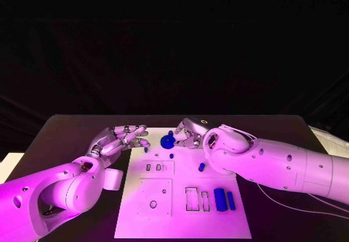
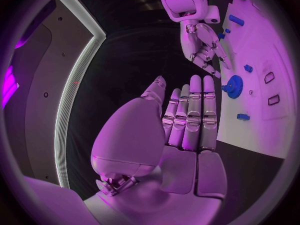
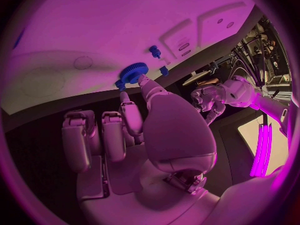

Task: Assemble the parts on the task board

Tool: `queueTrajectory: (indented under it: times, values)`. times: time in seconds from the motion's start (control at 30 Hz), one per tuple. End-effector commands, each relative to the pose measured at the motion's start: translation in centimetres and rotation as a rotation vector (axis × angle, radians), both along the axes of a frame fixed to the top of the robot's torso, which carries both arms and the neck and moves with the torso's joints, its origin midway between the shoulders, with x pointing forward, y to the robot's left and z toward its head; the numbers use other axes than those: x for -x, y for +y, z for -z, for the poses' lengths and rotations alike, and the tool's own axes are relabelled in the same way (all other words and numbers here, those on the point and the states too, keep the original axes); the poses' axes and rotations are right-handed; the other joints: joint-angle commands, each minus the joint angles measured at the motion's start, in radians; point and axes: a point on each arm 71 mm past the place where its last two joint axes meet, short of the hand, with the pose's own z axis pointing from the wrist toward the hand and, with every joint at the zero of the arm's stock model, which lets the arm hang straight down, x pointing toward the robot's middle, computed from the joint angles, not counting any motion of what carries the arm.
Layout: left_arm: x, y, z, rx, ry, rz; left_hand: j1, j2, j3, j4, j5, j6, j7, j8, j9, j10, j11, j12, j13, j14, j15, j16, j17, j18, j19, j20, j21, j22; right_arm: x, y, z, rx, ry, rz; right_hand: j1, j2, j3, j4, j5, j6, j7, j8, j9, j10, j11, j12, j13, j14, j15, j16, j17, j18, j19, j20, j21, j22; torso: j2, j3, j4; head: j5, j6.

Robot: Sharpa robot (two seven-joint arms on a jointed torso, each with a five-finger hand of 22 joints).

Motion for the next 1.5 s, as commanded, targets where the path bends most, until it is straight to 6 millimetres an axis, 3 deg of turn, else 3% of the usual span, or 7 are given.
queueTrajectory:
  times: [0.03, 0.37, 0.67, 0.7, 1.0, 1.2, 1.5]
  values:
    - [0.1, -0.1, -0.1, 0.007, -0.008, 0.021, 0.004, 0.008, 0.002, -0.007, -0.001, 0.001, 0.006, -0.004, -0.001, 0.000, 0.005, -0.003, 0.001, -0.006, -0.001, -0.004, 0.001, 0.008, -0.008, 0.000, 0.002, 0.001, 0.7, -1.5, -0.7, -0.062, -0.007, -0.011, 0.005, -0.003, -0.007, 0.000, 0.009, 0.000, -0.002, 0.002, 0.000, 0.003, 0.002, 0.006, 0.005, 0.077, 0.006, -0.006, 0.137, -0.006, 0.030, 0.007, -0.002, 0.167, -0.001, 0.0003, -0.0044, -0.004, 0.003]
    - [0.1, 0.0, -0.1, 0.008, -0.008, 0.022, 0.005, 0.008, 0.003, -0.009, -0.001, 0.001, 0.007, -0.005, -0.001, 0.000, 0.005, -0.004, 0.001, -0.007, 0.000, -0.006, 0.003, 0.008, -0.009, 0.000, 0.002, 0.002, 1.3, -9.7, -2.2, -0.193, 0.024, -0.052, 0.051, 0.007, 0.002, -0.026, 0.025, 0.008, -0.002, 0.001, 0.001, 0.016, 0.000, 0.032, 0.028, 0.080, 0.005, 0.002, 0.153, -0.007, 0.034, 0.006, 0.000, 0.173, -0.007, 0.0073, -0.0245, -0.007, 0.009]
    - [-0.1, -0.1, -0.1, 0.008, -0.008, 0.022, 0.005, 0.008, 0.003, -0.009, -0.001, 0.001, 0.007, -0.005, -0.001, 0.000, 0.005, -0.004, 0.001, -0.007, 0.000, -0.006, 0.003, 0.008, -0.009, 0.000, 0.002, 0.002, 0.1, -15.5, -1.4, -0.174, 0.039, -0.023, 0.058, -0.009, -0.010, -0.037, 0.030, 0.005, -0.001, -0.001, 0.000, 0.010, 0.002, 0.025, 0.024, 0.080, 0.007, 0.003, 0.156, -0.007, 0.034, 0.007, 0.000, 0.173, -0.006, 0.0153, -0.0305, -0.011, 0.015]
    - [-0.1, -0.1, 0.0, 0.008, -0.008, 0.022, 0.005, 0.008, 0.003, -0.009, -0.001, 0.001, 0.007, -0.005, -0.001, 0.000, 0.005, -0.004, 0.001, -0.007, 0.000, -0.006, 0.003, 0.008, -0.009, 0.000, 0.002, 0.002, 0.0, -15.8, -1.2, -0.171, 0.041, -0.019, 0.059, -0.011, -0.011, -0.038, 0.031, 0.004, -0.001, -0.001, -0.001, 0.010, 0.002, 0.024, 0.024, 0.080, 0.007, 0.003, 0.156, -0.007, 0.034, 0.007, 0.000, 0.173, -0.006, 0.0142, -0.0288, -0.012, 0.015]
    - [-0.3, 0.0, 0.1, 0.006, -0.006, 0.018, 0.005, 0.008, 0.003, -0.009, -0.001, 0.001, 0.007, -0.005, -0.001, 0.000, 0.005, -0.004, 0.001, -0.007, 0.000, -0.006, 0.003, 0.008, -0.009, 0.000, 0.002, 0.002, -0.3, -16.9, -0.1, -0.157, 0.062, -0.001, 0.059, -0.015, -0.015, -0.039, 0.031, 0.003, -0.001, -0.001, -0.001, 0.008, 0.002, 0.022, 0.023, 0.080, 0.007, 0.003, 0.155, -0.007, 0.032, 0.007, -0.001, 0.172, -0.004, 0.0235, -0.0330, -0.008, 0.012]
    - [-0.3, 0.0, 0.1, 0.006, -0.006, 0.019, 0.005, 0.008, 0.003, -0.009, -0.001, 0.001, 0.007, -0.005, -0.001, 0.000, 0.005, -0.004, 0.001, -0.007, 0.000, -0.006, 0.003, 0.008, -0.009, 0.000, 0.002, 0.002, -0.4, -16.8, 0.4, -0.143, 0.079, -0.005, 0.059, -0.015, -0.015, -0.039, 0.031, 0.003, -0.001, -0.001, -0.001, 0.009, 0.002, 0.023, 0.024, 0.080, 0.007, 0.002, 0.154, -0.007, 0.032, 0.007, -0.001, 0.171, -0.004, 0.0203, -0.0286, -0.011, 0.009]
    - [-0.4, 0.2, 0.2, 0.003, -0.005, 0.013, 0.005, 0.008, 0.003, -0.009, -0.001, 0.001, 0.007, -0.005, -0.001, 0.000, 0.005, -0.004, 0.001, -0.007, 0.000, -0.006, 0.003, 0.008, -0.009, 0.000, 0.002, 0.002, -0.4, -16.6, 1.4, -0.134, 0.106, -0.009, 0.061, -0.014, -0.016, -0.040, 0.032, 0.005, -0.001, 0.000, -0.001, 0.009, 0.002, 0.025, 0.025, 0.080, 0.007, 0.002, 0.155, -0.007, 0.032, 0.007, -0.001, 0.171, -0.004, 0.0199, -0.0308, -0.007, 0.004]
